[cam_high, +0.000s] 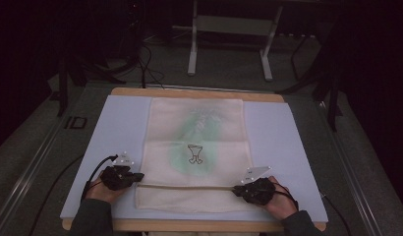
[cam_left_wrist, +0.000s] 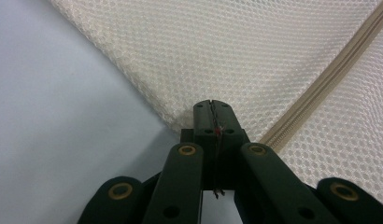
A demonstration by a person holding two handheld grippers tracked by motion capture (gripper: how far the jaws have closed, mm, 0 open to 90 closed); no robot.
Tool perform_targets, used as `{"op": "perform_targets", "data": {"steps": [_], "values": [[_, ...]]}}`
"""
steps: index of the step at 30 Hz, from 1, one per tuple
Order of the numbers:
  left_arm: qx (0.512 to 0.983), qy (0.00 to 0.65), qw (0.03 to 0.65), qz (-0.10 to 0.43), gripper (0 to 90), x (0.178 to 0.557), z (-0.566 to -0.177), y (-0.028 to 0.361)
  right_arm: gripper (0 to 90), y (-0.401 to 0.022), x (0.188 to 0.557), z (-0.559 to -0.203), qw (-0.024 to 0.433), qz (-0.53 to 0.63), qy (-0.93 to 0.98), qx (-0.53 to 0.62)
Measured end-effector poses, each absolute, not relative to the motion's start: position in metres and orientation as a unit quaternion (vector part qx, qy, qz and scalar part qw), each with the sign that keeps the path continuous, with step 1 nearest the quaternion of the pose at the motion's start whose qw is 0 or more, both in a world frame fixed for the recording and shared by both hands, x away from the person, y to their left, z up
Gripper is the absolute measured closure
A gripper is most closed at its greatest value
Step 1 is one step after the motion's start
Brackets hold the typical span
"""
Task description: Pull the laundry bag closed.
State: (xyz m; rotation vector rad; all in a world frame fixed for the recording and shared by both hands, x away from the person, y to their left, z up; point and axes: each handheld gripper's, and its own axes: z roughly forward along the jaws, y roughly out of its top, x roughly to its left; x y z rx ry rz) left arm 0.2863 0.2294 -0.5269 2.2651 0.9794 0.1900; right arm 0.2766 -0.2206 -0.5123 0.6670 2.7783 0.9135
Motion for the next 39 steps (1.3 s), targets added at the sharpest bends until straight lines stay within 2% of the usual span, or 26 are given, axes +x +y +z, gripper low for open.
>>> {"op": "perform_targets", "data": {"steps": [39], "values": [[0.865,0.374,0.327,0.072,89.6,0.286,-0.527,0.229,82.2,-0.25,0.278,-0.505,0.074,0.308,0.917,0.244]]}}
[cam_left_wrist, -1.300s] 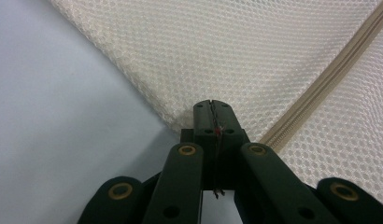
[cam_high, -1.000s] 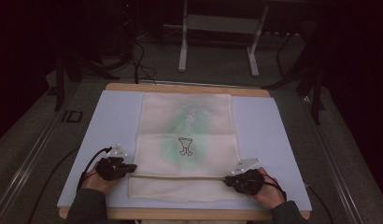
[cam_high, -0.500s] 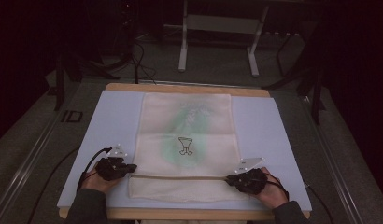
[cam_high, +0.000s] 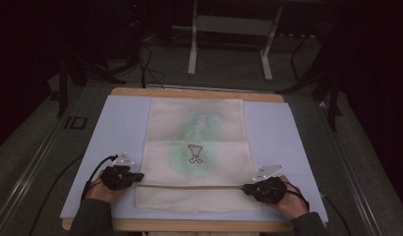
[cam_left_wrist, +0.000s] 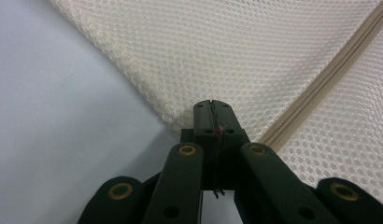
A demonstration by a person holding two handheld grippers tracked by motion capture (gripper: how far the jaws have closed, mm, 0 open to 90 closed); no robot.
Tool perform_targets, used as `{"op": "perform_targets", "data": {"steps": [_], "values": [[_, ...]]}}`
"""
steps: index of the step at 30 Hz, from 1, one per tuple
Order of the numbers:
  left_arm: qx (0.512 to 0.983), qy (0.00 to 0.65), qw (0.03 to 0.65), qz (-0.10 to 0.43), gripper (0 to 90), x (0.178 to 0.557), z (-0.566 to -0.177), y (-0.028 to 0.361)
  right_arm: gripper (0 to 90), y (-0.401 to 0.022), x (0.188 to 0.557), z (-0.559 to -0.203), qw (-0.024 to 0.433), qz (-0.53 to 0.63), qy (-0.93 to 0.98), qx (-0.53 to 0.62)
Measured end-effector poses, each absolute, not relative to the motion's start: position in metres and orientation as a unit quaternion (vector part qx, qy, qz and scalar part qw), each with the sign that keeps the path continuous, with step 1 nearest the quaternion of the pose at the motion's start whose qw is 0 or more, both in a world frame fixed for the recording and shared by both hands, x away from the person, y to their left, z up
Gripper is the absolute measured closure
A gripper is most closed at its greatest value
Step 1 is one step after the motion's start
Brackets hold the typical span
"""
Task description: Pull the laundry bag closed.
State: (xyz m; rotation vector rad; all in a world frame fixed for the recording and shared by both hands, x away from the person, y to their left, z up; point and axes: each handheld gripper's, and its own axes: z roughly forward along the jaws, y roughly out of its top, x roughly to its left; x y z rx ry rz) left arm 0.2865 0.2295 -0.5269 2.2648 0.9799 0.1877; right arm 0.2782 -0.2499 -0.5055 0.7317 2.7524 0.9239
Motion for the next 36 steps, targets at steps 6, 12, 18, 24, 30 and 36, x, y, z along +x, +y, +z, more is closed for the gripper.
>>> {"op": "perform_targets", "data": {"steps": [6,12,18,24,30,36], "values": [[0.865,0.374,0.326,0.073,89.6,0.286,-0.527,0.229,82.2,-0.257,0.279,-0.504,0.07,0.313,0.914,0.25],[0.865,0.374,0.327,0.072,89.6,0.286,-0.527,0.229,82.1,-0.272,0.28,-0.503,0.071,0.314,0.909,0.265],[0.864,0.375,0.327,0.073,89.6,0.286,-0.527,0.229,82.1,-0.278,0.281,-0.505,0.067,0.312,0.908,0.272],[0.865,0.374,0.326,0.073,89.6,0.286,-0.527,0.229,82.1,-0.281,0.283,-0.507,0.056,0.316,0.907,0.272],[0.865,0.373,0.325,0.075,89.6,0.286,-0.527,0.228,82.2,-0.279,0.279,-0.507,0.053,0.306,0.912,0.266],[0.863,0.376,0.33,0.07,89.5,0.287,-0.527,0.23,81.4,-0.281,0.278,-0.508,0.051,0.321,0.907,0.267]]}}
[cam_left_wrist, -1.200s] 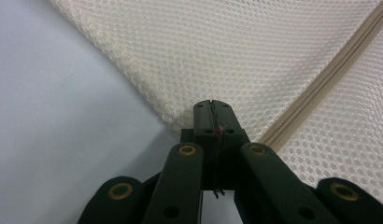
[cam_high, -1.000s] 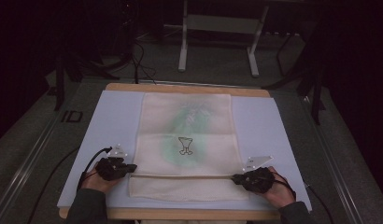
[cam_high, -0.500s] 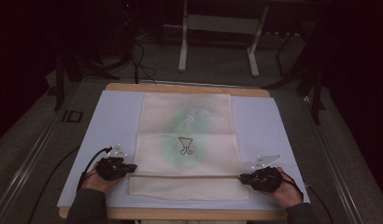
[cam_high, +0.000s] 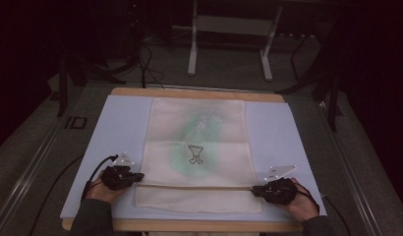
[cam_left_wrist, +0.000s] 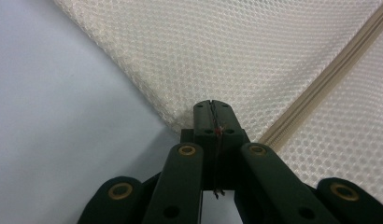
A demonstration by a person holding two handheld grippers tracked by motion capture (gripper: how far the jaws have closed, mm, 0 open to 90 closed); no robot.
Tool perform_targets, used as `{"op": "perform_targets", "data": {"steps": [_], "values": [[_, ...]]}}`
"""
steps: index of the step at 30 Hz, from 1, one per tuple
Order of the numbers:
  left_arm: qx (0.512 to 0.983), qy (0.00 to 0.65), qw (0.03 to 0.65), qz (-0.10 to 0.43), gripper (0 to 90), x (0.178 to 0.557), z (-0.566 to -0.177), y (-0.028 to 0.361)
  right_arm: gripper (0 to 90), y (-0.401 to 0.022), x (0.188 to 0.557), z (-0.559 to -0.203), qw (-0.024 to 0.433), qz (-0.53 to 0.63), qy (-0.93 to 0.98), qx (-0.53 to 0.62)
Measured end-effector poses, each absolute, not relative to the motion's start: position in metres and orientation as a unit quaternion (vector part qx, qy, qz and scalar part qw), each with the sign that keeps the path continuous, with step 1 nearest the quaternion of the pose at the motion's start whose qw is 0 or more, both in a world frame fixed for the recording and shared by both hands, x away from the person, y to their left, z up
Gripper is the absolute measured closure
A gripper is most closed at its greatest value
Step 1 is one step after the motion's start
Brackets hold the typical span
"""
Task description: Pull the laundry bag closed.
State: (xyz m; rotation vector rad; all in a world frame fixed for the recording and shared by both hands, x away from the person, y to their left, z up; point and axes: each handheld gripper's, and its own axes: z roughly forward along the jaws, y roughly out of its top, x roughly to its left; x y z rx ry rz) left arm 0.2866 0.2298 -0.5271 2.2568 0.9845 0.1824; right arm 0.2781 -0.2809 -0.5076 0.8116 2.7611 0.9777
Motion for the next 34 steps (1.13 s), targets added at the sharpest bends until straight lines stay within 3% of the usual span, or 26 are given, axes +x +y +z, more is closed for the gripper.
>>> {"op": "perform_targets", "data": {"steps": [7,14,34], "values": [[0.855,0.385,0.343,0.053,89.2,0.289,-0.528,0.234,71.1,-0.291,0.284,-0.506,0.059,0.35,0.884,0.304],[0.86,0.374,0.343,0.058,87.4,0.288,-0.526,0.233,61.0,-0.304,0.289,-0.502,0.107,0.384,0.844,0.359],[0.827,0.422,0.355,0.105,79.6,0.289,-0.524,0.247,55.7,-0.321,0.298,-0.52,0.153,0.39,0.799,0.432]]}}
